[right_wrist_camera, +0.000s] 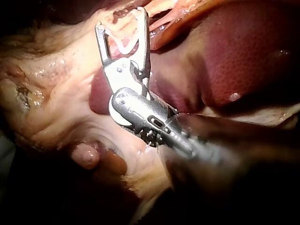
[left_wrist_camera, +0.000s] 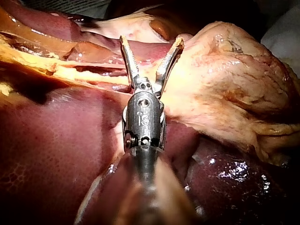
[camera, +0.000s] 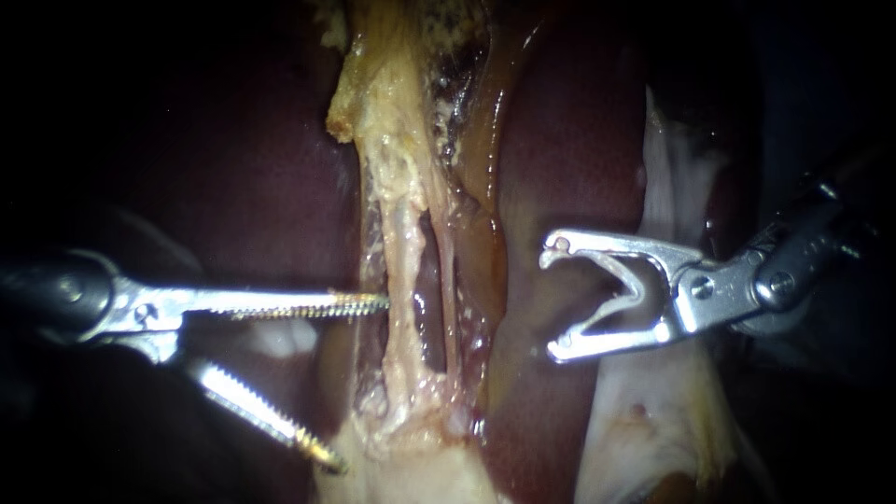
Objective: Grabbing gallbladder
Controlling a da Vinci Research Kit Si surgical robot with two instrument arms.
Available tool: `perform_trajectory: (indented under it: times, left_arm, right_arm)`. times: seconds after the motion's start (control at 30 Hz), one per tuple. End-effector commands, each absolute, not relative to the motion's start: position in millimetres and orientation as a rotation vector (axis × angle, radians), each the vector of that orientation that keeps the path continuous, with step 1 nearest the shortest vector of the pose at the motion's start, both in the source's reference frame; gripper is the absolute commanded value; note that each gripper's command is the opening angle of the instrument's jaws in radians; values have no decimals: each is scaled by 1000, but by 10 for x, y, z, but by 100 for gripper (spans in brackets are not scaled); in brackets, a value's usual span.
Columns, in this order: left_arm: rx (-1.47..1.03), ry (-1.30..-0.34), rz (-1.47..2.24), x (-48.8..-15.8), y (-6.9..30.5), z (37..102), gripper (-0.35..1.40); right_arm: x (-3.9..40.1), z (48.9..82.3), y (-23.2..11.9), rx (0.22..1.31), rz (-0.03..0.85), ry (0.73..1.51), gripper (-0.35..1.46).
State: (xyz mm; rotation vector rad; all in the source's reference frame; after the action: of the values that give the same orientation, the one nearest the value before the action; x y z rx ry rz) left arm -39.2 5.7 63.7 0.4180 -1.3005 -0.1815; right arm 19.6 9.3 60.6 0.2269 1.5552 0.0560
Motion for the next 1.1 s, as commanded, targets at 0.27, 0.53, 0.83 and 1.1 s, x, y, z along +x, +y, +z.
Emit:
perform_trajectory:
  times: [0.27, 0.53, 0.83, 1.1]
  left_arm:
    - [403, -1298, -263, -387, 71, 619, 83]
    - [308, -1338, -429, -367, 121, 582, 84]
    - [214, -1289, -669, -342, 168, 595, 84]
    - [170, -1245, -812, -337, 186, 638, 84]
  right_arm:
    - [196, 606, 93, 227, 56, 1555, 56]
    - [196, 606, 93, 227, 56, 1555, 56]
    - [197, 606, 93, 231, 61, 1555, 56]
    - [196, 606, 93, 231, 61, 1555, 56]
